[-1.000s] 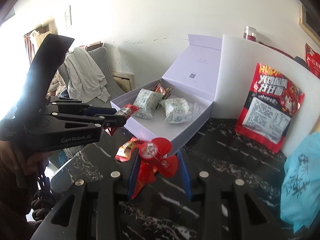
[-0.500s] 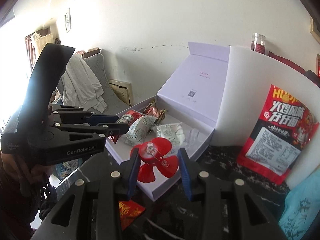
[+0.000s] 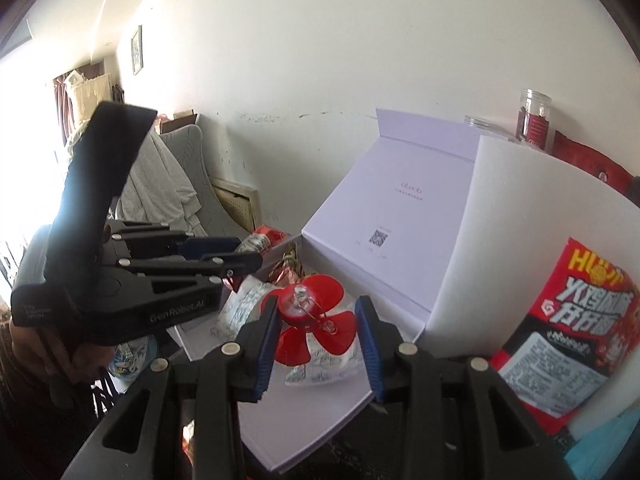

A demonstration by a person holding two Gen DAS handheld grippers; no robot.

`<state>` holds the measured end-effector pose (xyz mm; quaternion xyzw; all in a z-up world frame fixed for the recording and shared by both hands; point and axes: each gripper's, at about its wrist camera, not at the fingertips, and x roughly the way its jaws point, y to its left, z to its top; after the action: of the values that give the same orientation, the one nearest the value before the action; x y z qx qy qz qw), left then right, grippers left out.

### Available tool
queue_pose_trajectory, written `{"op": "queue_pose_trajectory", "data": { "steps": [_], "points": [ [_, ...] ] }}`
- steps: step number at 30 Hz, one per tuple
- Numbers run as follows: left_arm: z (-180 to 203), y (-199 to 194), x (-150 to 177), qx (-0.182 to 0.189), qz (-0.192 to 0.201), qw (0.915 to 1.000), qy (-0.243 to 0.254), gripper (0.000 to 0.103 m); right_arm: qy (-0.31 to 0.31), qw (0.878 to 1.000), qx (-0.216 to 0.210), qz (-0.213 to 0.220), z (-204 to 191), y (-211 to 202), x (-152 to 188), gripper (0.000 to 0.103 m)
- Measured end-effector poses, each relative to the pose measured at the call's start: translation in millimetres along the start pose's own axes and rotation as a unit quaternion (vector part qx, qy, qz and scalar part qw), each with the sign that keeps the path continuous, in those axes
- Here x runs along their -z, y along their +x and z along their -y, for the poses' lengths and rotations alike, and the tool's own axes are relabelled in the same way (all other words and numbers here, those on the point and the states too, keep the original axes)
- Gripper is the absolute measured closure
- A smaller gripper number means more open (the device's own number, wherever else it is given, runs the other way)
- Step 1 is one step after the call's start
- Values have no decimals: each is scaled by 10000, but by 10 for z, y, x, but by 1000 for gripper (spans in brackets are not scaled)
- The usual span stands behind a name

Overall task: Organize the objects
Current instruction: 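Carry the ketchup packet and red fan toy over the white box with both grippers, then lower the ketchup packet into the box and open the left gripper while the right releases the fan toy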

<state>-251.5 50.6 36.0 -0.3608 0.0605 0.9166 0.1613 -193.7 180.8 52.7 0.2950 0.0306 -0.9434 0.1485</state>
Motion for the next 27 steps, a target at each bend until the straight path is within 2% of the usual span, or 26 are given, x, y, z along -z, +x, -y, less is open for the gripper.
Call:
{"op": "queue_pose_trajectory", "data": {
  "steps": [3,7,16,27],
  "points": [
    [-51,73,-29,21,45,9997,-225,81,89,9999,-80,45,38,74,-64,65],
    [-121,288,49,25,-179,9992,-350,81,162,9998,-65,-35,99,204,-60,65],
    [-220,663,279,238,-720,9961,-444,81,185,9980,-68,-598,176,625,98,65],
    [-186,715,385,325,-691,9969,-187,81,138,9967,-204,-779,128,830,216,65]
  ]
}}
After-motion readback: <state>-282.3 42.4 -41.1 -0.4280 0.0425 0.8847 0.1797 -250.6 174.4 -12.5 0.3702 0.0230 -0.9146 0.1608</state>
